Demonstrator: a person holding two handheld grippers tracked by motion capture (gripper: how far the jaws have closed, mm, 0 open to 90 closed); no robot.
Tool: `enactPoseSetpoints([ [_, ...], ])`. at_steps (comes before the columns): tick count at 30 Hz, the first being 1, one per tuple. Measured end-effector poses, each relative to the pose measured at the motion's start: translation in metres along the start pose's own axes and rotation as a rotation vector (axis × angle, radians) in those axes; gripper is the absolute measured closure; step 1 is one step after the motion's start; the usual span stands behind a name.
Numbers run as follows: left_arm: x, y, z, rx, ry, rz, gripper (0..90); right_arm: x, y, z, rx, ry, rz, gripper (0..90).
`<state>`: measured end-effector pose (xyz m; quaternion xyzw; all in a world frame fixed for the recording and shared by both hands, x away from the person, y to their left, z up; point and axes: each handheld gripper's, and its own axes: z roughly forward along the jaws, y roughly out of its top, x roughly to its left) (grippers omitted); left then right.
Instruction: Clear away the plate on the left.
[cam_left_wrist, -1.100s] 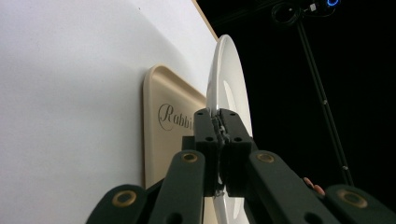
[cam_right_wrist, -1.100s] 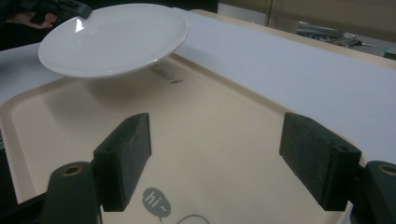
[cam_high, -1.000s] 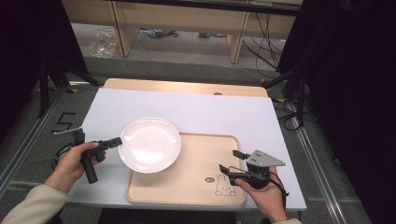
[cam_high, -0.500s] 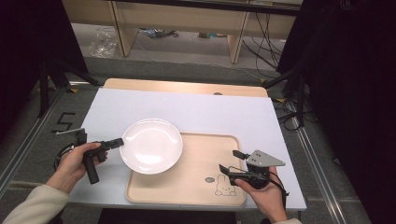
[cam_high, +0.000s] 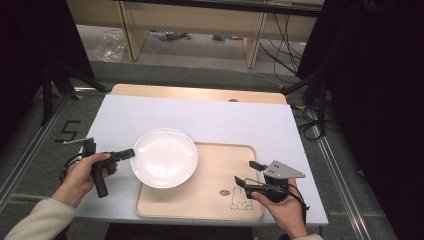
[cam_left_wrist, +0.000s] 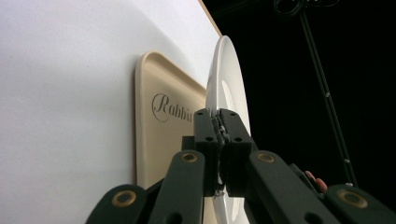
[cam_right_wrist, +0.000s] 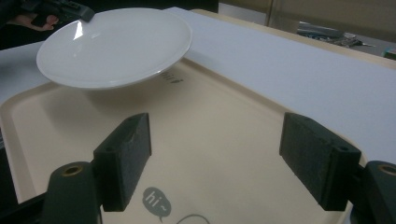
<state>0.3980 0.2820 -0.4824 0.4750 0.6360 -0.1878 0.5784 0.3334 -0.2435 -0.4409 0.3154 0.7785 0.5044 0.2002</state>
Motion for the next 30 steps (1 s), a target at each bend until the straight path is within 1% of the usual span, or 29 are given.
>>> enactPoseSetpoints([
  [1, 0.000, 0.000, 0.000, -0.001, 0.000, 0.002, 86.6, 0.000, 0.000, 0.001, -0.010, -0.004, 0.001, 25.9],
  [2, 0.000, -0.001, 0.001, -0.013, -0.012, 0.003, 86.6, 0.000, 0.000, 0.001, -0.010, -0.004, 0.001, 25.9],
  [5, 0.000, -0.001, 0.002, -0.011, -0.009, 0.003, 86.5, 0.000, 0.000, 0.000, -0.003, 0.000, -0.001, 25.9],
  [6, -0.001, -0.001, 0.002, 0.001, 0.002, 0.002, 86.5, 0.000, 0.000, 0.000, 0.000, 0.000, 0.000, 25.9],
  [7, -0.001, -0.001, 0.002, 0.001, 0.002, 0.002, 86.4, 0.000, 0.000, 0.000, 0.000, 0.000, 0.000, 25.9],
  [8, -0.002, -0.002, 0.003, 0.009, 0.012, -0.001, 86.4, 0.000, 0.000, 0.001, -0.011, -0.004, 0.001, 25.9],
  [9, -0.001, -0.002, 0.003, 0.007, 0.006, 0.002, 86.5, 0.001, 0.000, 0.001, -0.001, 0.007, 0.016, 25.9],
  [11, -0.001, -0.002, 0.004, 0.012, 0.005, 0.007, 86.4, 0.001, 0.000, 0.001, 0.001, 0.008, 0.017, 25.9],
  [12, -0.002, -0.003, 0.005, 0.010, 0.009, 0.002, 86.4, 0.000, 0.000, 0.001, -0.008, -0.004, 0.000, 25.9],
  [13, -0.002, -0.003, 0.005, 0.010, 0.009, 0.002, 86.4, 0.000, 0.000, 0.001, -0.008, -0.004, 0.000, 25.9],
  [14, -0.002, -0.004, 0.006, 0.000, -0.002, 0.000, 86.4, 0.000, 0.000, 0.001, -0.008, -0.004, -0.001, 25.9],
  [18, -0.002, -0.004, 0.007, 0.007, -0.003, 0.005, 86.4, 0.000, 0.000, 0.000, 0.000, -0.003, -0.003, 25.9],
  [19, -0.003, -0.004, 0.007, 0.022, 0.019, -0.002, 86.4, 0.000, 0.000, 0.000, 0.000, -0.003, -0.004, 25.9],
  [21, -0.004, -0.005, 0.009, 0.025, 0.021, 0.004, 86.4, 0.000, 0.000, 0.000, 0.000, -0.002, -0.004, 25.9],
  [22, -0.003, -0.006, 0.011, 0.014, 0.000, 0.003, 86.4, 0.000, 0.000, 0.000, 0.000, -0.003, -0.005, 26.0],
  [24, -0.004, -0.007, 0.011, 0.016, 0.007, -0.001, 86.4, 0.000, 0.000, 0.000, 0.000, -0.002, -0.005, 26.0],
  [25, -0.004, -0.007, 0.012, 0.023, 0.012, 0.005, 86.4, 0.000, 0.000, 0.000, 0.000, -0.002, -0.005, 26.0],
  [26, -0.005, -0.007, 0.012, 0.036, 0.031, 0.002, 86.4, 0.000, 0.000, 0.000, 0.000, -0.002, -0.004, 25.9],
  [28, -0.005, -0.007, 0.013, 0.038, 0.033, 0.001, 86.4, 0.000, 0.000, 0.000, 0.000, -0.002, -0.004, 26.0],
  [29, -0.005, -0.008, 0.013, 0.038, 0.032, 0.002, 86.4, 0.000, 0.000, 0.000, -0.001, -0.002, -0.005, 25.9],
  [30, -0.004, -0.009, 0.015, 0.024, 0.010, 0.020, 86.5, 0.000, 0.000, 0.000, 0.000, -0.002, -0.005, 25.9],
])
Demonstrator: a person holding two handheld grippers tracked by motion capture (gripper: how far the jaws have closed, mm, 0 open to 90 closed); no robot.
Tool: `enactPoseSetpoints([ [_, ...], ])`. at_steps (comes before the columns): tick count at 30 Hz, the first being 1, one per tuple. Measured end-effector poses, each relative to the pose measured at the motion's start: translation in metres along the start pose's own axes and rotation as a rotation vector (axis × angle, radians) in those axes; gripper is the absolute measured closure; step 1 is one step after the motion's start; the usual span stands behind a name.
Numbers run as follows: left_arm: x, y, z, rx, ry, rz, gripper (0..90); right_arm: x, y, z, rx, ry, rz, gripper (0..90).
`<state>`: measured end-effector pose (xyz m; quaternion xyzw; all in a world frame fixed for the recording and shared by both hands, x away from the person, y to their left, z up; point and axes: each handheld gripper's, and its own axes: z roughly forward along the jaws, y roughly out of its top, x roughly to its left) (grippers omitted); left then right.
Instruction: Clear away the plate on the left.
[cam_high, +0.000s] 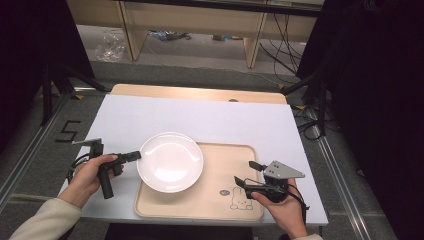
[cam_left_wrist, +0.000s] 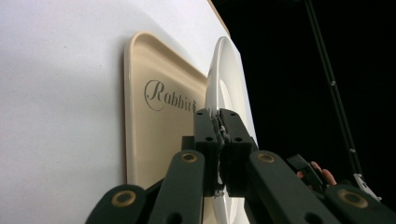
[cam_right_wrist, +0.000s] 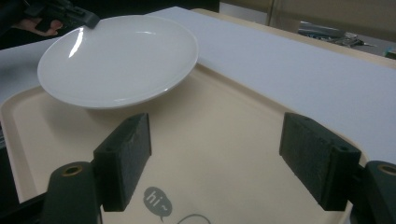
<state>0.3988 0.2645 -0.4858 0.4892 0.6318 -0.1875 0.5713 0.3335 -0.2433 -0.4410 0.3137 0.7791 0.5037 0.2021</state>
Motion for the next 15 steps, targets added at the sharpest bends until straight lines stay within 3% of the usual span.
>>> enactPoseSetpoints([
  [2, 0.0013, 0.0004, 0.0010, -0.001, 0.003, 0.021, 86.4, 0.0001, 0.0000, 0.0000, 0.000, 0.000, 0.000, 26.0],
  [4, 0.0006, 0.0003, 0.0016, 0.011, 0.013, 0.017, 86.4, 0.0001, 0.0000, 0.0001, 0.000, 0.000, 0.000, 26.0],
  [5, -0.0024, -0.0005, 0.0017, 0.017, 0.030, -0.019, 86.4, 0.0001, 0.0000, 0.0001, 0.001, 0.002, 0.001, 26.0],
  [15, -0.0037, -0.0033, 0.0077, 0.038, 0.031, -0.012, 86.3, 0.0002, -0.0001, 0.0002, 0.000, 0.003, 0.002, 26.0],
])
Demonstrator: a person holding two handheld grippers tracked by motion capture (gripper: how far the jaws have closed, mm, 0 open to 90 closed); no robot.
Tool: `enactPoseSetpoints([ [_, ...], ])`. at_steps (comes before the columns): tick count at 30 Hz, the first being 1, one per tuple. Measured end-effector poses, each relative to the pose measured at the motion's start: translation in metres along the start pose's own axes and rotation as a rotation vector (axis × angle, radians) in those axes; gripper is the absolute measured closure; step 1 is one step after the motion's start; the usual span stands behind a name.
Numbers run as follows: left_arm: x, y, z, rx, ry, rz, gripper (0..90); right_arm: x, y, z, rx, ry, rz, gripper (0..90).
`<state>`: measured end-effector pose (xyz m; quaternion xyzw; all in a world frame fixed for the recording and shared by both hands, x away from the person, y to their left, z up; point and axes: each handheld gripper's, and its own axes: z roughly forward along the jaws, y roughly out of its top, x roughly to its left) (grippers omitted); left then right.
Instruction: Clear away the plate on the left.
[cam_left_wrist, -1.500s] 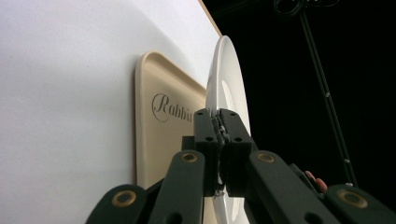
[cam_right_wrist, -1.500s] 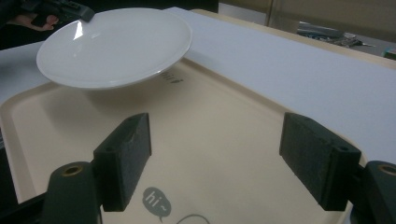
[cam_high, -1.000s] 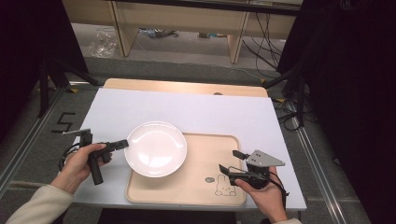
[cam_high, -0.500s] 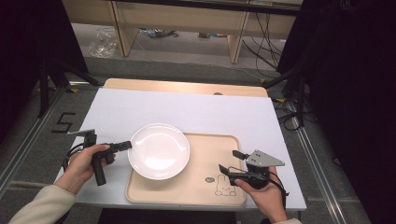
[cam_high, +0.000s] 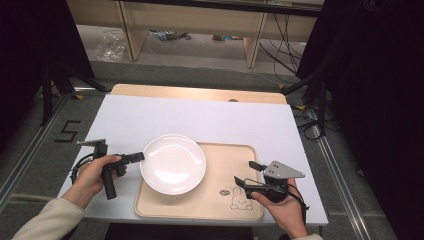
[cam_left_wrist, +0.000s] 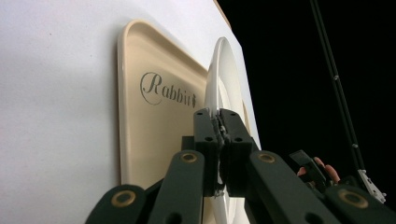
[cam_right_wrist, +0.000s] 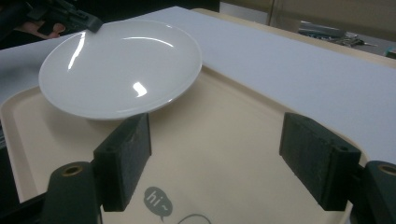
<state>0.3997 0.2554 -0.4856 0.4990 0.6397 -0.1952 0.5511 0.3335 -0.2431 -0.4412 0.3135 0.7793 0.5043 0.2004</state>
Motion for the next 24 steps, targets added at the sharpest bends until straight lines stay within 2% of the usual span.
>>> enactPoseSetpoints([
  [15, -0.003, -0.005, 0.012, 0.021, 0.004, 0.010, 86.2, 0.000, 0.000, 0.000, -0.001, -0.001, -0.003, 26.0],
  [24, -0.005, -0.009, 0.020, 0.051, 0.012, 0.014, 85.9, 0.000, 0.000, 0.000, 0.000, 0.001, 0.000, 26.0],
])
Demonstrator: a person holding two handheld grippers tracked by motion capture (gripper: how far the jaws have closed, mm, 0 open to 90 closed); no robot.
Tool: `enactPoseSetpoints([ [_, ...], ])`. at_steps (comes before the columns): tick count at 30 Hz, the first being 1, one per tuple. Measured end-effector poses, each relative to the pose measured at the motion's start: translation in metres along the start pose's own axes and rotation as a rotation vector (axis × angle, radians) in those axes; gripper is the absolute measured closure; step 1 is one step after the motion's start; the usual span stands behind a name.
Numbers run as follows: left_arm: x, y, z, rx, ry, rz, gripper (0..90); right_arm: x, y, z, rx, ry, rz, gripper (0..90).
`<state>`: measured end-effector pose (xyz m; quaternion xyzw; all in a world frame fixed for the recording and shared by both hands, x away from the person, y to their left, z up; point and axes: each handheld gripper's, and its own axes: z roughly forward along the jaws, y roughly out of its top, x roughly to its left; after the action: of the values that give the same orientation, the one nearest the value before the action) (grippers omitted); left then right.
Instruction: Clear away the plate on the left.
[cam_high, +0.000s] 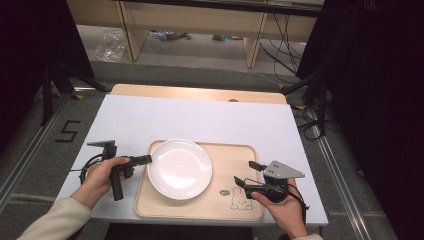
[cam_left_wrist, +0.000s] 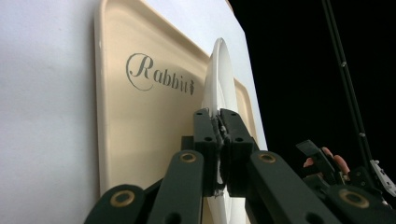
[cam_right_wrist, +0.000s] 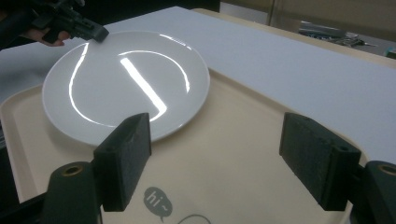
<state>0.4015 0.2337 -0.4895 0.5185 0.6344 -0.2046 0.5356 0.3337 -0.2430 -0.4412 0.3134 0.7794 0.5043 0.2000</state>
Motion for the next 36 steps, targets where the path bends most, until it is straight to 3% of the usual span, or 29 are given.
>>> enactPoseSetpoints([
  [20, -0.006, -0.007, 0.017, 0.013, 0.024, 0.016, 86.0, 0.000, 0.000, 0.000, -0.001, 0.000, -0.001, 26.0],
  [25, -0.009, -0.007, 0.020, 0.006, 0.059, 0.076, 86.5, 0.000, 0.000, 0.000, 0.001, 0.001, 0.000, 26.0],
  [33, -0.007, -0.007, 0.022, 0.018, 0.091, 0.092, 86.3, 0.000, 0.000, 0.000, 0.001, 0.002, 0.001, 26.0],
  [34, -0.005, -0.006, 0.022, 0.024, 0.090, 0.122, 85.7, 0.001, 0.000, 0.000, 0.000, 0.001, 0.002, 26.0],
  [36, -0.002, -0.006, 0.023, 0.045, 0.082, 0.139, 83.9, 0.001, 0.000, 0.000, 0.003, 0.003, 0.003, 26.0],
])
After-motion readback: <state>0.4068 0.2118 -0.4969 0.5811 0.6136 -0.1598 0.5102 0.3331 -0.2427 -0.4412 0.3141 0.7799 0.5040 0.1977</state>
